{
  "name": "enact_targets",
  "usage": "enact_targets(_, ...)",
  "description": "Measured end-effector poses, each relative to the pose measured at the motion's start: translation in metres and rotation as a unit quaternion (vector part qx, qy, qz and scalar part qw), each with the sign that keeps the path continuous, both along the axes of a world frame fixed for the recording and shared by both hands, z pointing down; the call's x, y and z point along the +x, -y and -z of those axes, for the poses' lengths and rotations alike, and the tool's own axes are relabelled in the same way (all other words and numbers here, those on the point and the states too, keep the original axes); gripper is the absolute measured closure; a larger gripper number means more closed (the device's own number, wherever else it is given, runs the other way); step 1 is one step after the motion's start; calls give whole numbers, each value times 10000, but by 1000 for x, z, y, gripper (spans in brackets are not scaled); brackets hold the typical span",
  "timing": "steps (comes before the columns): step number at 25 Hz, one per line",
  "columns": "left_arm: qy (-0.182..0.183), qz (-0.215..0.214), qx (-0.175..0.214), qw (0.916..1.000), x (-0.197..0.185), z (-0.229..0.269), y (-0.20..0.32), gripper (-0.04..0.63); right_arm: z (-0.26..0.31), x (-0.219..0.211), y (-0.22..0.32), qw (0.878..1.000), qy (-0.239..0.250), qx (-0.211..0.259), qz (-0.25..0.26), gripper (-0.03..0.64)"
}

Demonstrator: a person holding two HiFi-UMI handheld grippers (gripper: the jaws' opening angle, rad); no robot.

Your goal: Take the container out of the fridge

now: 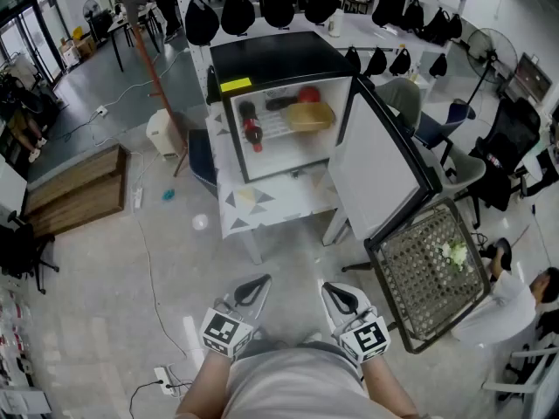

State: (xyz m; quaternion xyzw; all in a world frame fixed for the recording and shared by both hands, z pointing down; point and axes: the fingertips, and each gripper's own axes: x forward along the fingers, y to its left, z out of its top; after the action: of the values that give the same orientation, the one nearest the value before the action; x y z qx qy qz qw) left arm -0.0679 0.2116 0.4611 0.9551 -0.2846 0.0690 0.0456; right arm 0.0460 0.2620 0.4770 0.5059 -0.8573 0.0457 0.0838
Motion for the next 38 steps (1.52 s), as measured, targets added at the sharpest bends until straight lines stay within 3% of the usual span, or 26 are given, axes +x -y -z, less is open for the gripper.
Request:
enact_targets(6,136,5,-61,9999,-61,0,15,588,3,-58,18,10000,-27,-20,29,604)
enact_targets(13,-9,209,-192,9996,-138,-10,40,588,0,-106,44,9996,103,-103,-239,604)
enact_targets(16,17,232,-285,9993,-161,-21,44,588,-6,-123,47,9989,191,-303,-292,604)
enact_targets(20,-46,304,-445,9985,-175,-33,56,588,-18,-139,58,9990,-63,-400,-203,604)
enact_targets(25,277,277,-403,9984,-162,-47,80,588,-29,-130,91,9987,129,-456,-195,604)
enact_targets(28,227,297,-463,9982,-145,-46,103,588,-31,-118,115,9985,245,-472,-98,604)
enact_targets(38,234,385,-462,9979,-49,-32,199,588,-23,-24,208,9987,349,-381,40,604)
